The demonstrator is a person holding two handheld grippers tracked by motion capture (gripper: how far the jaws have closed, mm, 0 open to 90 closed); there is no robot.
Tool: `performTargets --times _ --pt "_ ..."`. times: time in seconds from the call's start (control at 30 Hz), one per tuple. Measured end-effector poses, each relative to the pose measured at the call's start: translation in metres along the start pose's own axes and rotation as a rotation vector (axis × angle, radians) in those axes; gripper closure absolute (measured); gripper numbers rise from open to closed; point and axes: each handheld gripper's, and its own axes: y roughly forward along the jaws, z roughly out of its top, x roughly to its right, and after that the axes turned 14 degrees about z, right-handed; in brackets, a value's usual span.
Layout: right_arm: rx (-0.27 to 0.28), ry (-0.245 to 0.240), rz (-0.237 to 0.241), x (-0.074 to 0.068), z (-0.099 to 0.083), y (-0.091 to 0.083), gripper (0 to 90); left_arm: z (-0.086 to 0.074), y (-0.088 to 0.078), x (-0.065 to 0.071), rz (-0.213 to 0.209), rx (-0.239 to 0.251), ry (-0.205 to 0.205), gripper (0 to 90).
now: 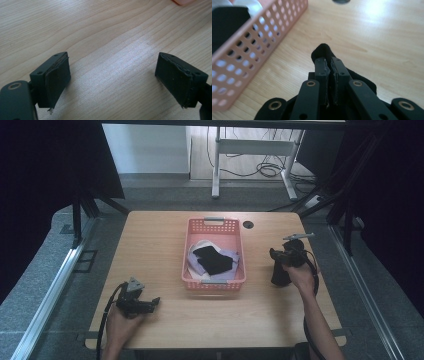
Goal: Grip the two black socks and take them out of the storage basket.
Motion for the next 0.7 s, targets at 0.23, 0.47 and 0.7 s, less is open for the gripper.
performTargets --times 0.23,0.47,0.7 --pt "-0.058 0.031 0.015 0.008 -0.016 0.02 82.7 0.0 0.0 0.0 0.0 0.0 0.002 12.7" --pt "-0.04 0.077 0.057 0.01 -0.02 0.022 71.5 0.0 0.0 0.0 0.0 0.0 0.002 12.7" --pt "0.034 0.049 0.076 0.0 -0.001 0.0 63.4 0.0 0.0 0.0 0.001 -0.001 -0.002 12.7"
